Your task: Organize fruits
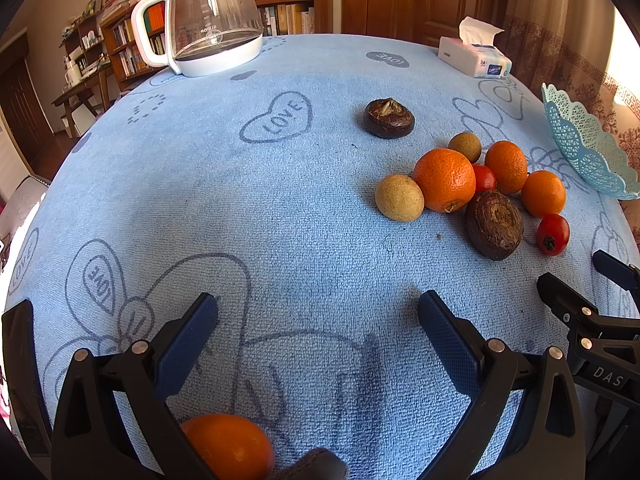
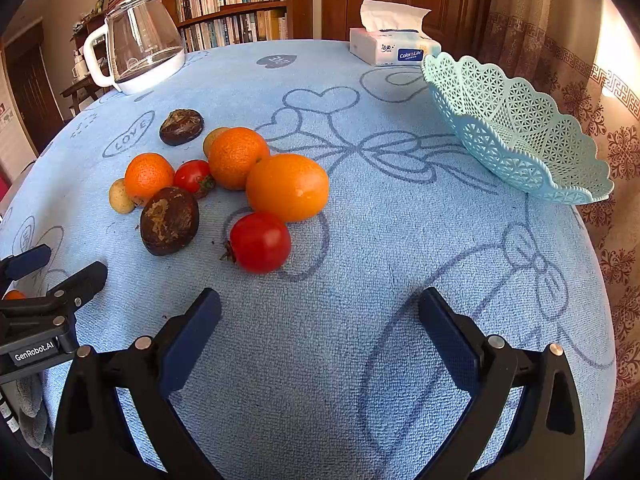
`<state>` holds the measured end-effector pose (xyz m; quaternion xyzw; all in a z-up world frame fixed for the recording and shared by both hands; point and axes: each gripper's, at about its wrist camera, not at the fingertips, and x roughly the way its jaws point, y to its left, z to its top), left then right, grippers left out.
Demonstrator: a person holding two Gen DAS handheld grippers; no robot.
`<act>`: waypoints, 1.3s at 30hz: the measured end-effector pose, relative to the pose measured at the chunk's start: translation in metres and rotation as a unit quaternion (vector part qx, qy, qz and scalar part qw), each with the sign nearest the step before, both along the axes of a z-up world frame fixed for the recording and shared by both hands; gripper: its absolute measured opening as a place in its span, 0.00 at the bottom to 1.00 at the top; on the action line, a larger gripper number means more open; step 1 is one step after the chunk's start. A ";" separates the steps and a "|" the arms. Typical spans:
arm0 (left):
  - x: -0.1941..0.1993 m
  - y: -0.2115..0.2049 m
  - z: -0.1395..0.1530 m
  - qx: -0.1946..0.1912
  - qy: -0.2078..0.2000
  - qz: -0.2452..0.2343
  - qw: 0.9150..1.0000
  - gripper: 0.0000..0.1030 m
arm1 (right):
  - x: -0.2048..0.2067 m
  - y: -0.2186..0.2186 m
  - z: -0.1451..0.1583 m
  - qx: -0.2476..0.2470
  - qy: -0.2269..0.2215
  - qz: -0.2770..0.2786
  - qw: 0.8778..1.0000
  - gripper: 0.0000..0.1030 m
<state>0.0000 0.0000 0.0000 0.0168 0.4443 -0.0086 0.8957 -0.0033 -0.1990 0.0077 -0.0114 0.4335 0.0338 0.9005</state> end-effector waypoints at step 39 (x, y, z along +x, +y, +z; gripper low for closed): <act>0.000 0.000 0.000 0.001 0.000 0.000 1.000 0.95 | 0.001 -0.002 -0.001 0.007 0.002 0.001 1.000 0.98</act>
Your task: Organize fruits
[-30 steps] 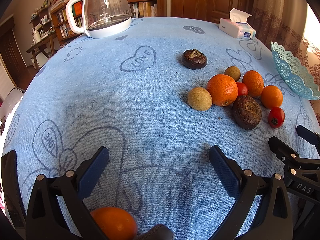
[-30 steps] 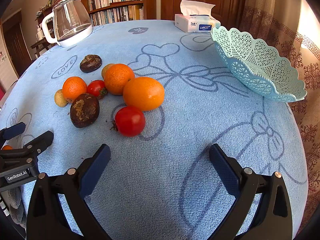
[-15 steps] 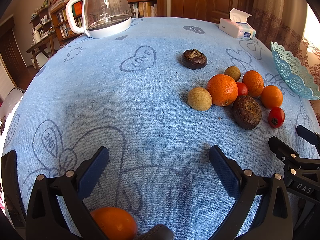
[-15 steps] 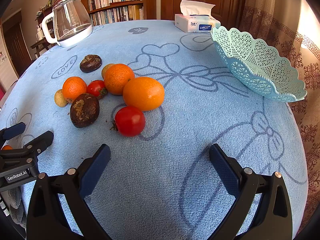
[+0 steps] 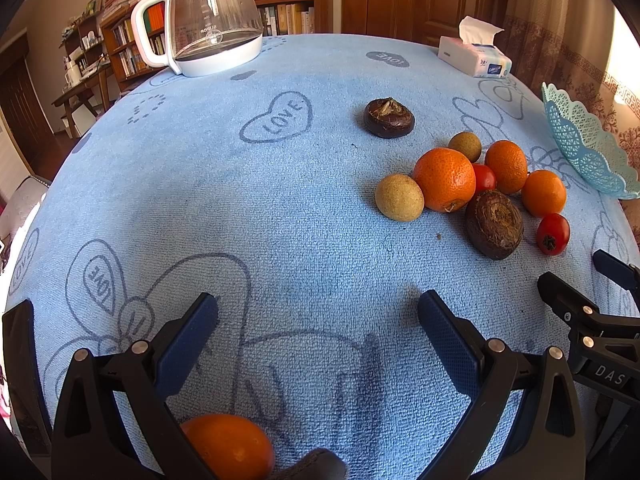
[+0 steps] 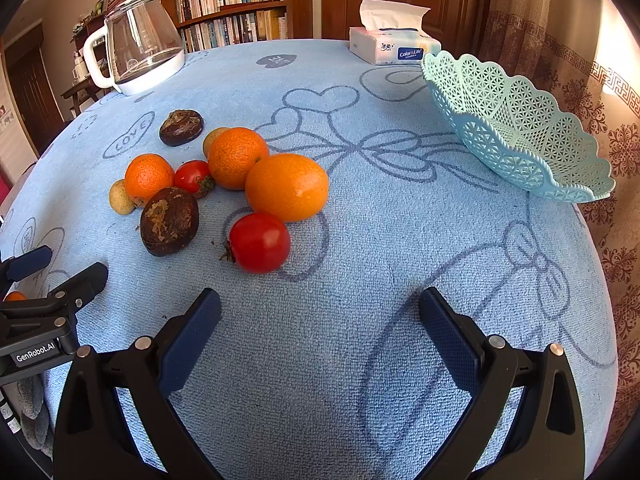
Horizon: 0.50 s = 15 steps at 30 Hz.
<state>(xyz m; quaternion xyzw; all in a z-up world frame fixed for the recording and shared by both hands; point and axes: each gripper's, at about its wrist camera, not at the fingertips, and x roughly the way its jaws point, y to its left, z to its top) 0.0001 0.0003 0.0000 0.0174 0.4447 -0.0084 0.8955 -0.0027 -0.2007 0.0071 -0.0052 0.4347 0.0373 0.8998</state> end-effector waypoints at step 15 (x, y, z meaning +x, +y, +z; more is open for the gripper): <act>-0.001 0.004 0.003 -0.015 -0.007 0.001 1.000 0.95 | 0.007 -0.005 0.001 0.004 0.015 0.047 0.999 0.98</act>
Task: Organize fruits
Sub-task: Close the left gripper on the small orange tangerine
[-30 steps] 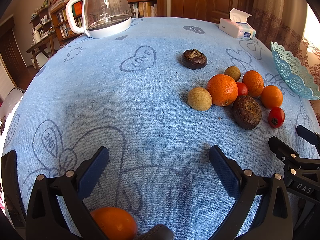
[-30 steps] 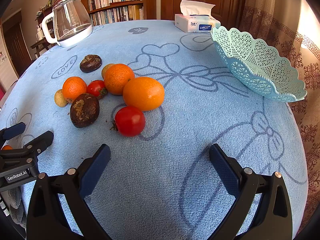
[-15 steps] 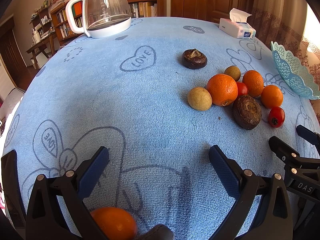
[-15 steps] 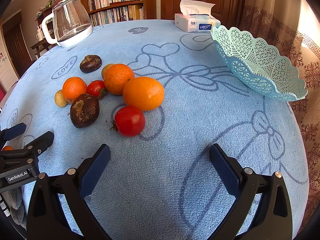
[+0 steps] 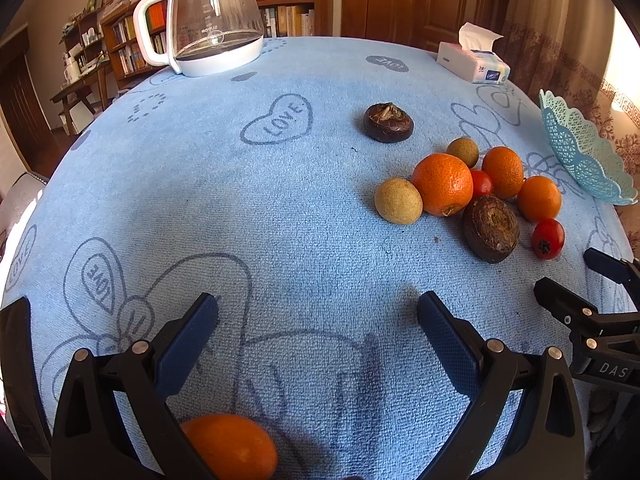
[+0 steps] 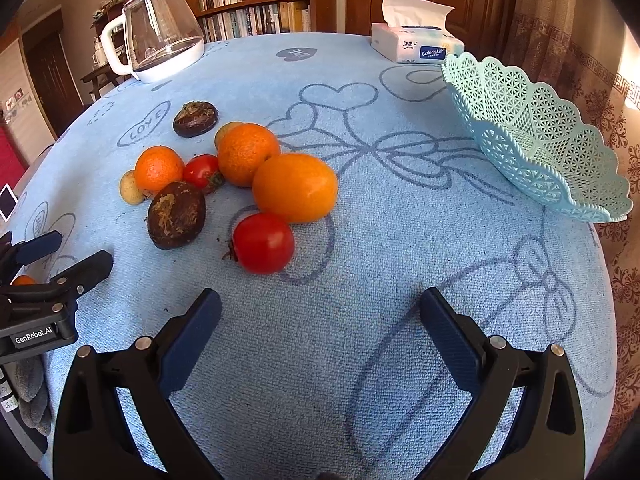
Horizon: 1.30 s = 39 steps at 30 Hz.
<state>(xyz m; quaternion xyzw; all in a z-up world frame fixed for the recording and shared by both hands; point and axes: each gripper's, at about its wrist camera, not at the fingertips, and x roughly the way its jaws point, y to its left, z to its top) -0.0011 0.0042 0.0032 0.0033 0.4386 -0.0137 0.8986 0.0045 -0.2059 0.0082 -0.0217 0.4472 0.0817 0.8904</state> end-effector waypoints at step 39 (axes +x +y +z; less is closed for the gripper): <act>-0.086 0.042 0.024 -0.038 -0.068 -0.030 0.997 0.82 | -0.051 -0.019 0.054 0.070 -0.200 -0.033 0.977 0.98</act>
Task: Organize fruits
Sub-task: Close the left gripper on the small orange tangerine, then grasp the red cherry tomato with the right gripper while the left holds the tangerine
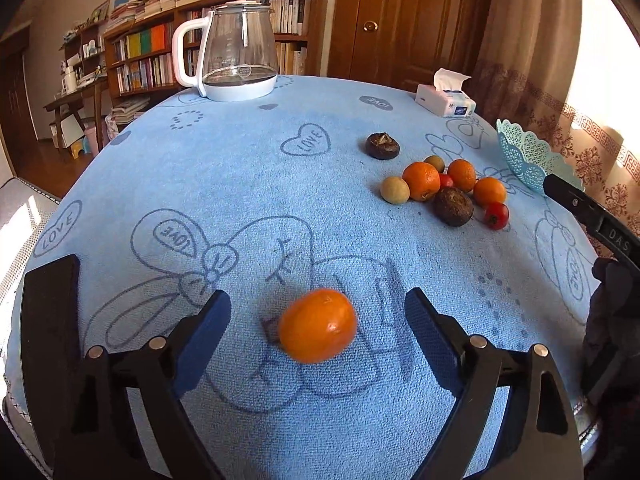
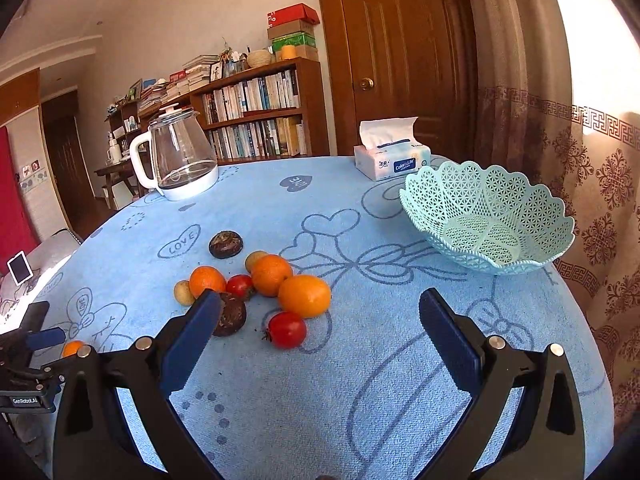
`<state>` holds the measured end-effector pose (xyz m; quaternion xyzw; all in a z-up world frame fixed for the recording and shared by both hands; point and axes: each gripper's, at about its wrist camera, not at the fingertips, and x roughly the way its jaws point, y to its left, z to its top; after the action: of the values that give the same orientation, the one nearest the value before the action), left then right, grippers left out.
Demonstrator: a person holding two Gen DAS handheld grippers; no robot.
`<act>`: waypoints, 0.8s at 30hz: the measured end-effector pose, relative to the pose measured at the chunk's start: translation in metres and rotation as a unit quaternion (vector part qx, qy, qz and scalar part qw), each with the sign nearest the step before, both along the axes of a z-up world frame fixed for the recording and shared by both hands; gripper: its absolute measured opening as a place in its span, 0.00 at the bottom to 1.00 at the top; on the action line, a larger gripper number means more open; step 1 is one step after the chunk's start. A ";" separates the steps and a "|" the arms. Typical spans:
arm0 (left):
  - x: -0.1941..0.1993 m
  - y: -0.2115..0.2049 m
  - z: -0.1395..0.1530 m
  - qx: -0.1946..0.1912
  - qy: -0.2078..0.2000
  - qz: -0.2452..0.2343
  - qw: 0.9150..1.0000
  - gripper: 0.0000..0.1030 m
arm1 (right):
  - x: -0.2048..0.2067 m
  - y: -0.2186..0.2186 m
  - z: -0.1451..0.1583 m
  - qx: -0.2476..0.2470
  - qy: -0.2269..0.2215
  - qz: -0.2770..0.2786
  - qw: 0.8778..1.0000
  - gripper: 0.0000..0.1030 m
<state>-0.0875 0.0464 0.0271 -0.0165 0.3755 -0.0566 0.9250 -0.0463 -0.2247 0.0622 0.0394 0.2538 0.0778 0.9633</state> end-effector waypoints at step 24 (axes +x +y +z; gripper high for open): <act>0.003 -0.003 -0.010 0.006 0.013 0.000 1.000 0.40 | 0.005 0.001 -0.006 0.006 0.026 0.008 1.000 0.97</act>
<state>-0.0842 0.0432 0.0171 -0.0121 0.3875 -0.0543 0.9202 -0.0416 -0.2236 0.0562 0.0448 0.2789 0.0860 0.9554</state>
